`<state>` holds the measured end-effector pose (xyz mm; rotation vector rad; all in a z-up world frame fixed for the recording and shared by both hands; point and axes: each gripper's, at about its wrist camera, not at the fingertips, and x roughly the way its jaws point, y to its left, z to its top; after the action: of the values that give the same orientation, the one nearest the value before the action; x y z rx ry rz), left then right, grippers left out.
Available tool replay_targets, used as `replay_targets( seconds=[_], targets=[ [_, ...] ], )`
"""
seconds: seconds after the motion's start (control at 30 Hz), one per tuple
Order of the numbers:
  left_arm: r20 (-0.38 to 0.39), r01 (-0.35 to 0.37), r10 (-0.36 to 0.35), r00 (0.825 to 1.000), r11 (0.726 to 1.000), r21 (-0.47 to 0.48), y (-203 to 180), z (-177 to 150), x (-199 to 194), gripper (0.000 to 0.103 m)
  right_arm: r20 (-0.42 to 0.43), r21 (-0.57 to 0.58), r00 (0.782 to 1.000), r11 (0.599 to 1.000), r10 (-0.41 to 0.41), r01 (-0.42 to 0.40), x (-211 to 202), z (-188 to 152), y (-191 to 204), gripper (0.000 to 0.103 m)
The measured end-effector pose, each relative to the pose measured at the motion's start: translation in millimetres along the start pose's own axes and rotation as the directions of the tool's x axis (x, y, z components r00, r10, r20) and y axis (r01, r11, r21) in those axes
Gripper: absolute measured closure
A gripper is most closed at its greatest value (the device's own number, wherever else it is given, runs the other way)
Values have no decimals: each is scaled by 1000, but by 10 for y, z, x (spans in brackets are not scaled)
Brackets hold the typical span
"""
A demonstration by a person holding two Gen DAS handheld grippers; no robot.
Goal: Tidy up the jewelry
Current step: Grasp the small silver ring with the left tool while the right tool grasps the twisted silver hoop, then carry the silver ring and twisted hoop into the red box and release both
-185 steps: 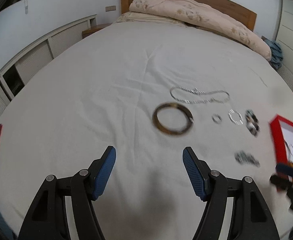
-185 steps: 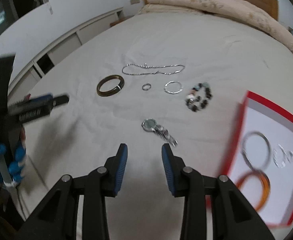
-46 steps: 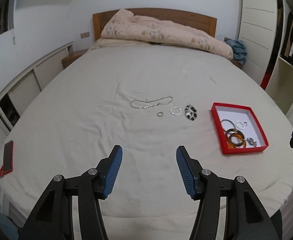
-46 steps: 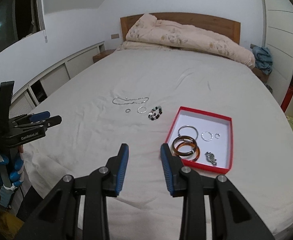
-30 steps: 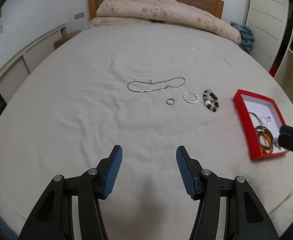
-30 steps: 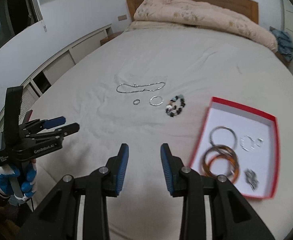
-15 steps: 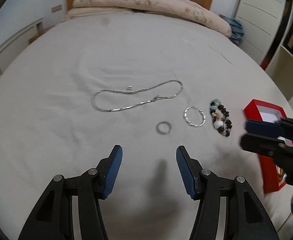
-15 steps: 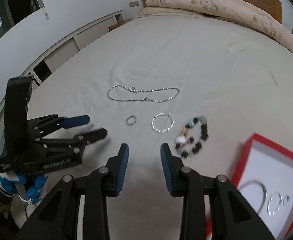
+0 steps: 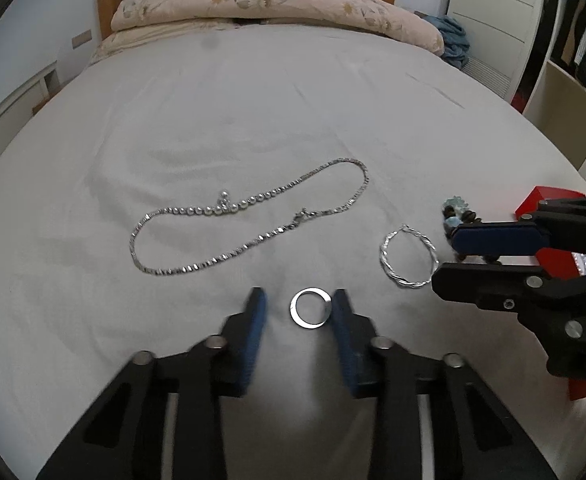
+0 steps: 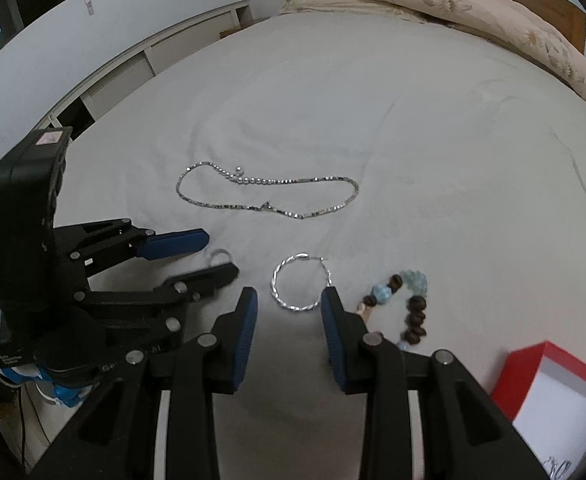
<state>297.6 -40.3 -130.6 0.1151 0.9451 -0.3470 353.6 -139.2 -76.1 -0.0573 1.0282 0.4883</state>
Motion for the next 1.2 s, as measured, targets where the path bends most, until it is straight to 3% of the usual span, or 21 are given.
replay_targets(
  seconds=[0.03,0.27,0.33,0.4,0.77,0.97,1.2],
  targets=[
    [3,0,0,1000,1000,4,28,-17,-18,83,-5,-4,1000,1000,0,0,32,15,5,71],
    [19,11,-11,1000,1000,-9,105,-56,-59,83,-31,-31,999,999,-24,23,213,80,14,70],
    [25,18,-18,1000,1000,-15,136,-78,-88,83,-33,-36,999,999,-33,31,252,97,26,62],
    [29,25,-25,999,999,-23,160,-84,-89,83,-43,-40,998,998,-43,42,320,121,41,60],
    [41,35,-33,999,998,-56,260,-77,-147,83,-28,-64,997,996,-69,67,392,119,107,66],
    [44,9,-7,999,999,-50,209,-19,-309,83,18,-41,999,998,-49,50,83,58,200,66],
    [63,6,-4,998,1000,-21,-125,52,-634,83,73,-2,995,998,-64,64,-655,-156,124,66]
  ],
)
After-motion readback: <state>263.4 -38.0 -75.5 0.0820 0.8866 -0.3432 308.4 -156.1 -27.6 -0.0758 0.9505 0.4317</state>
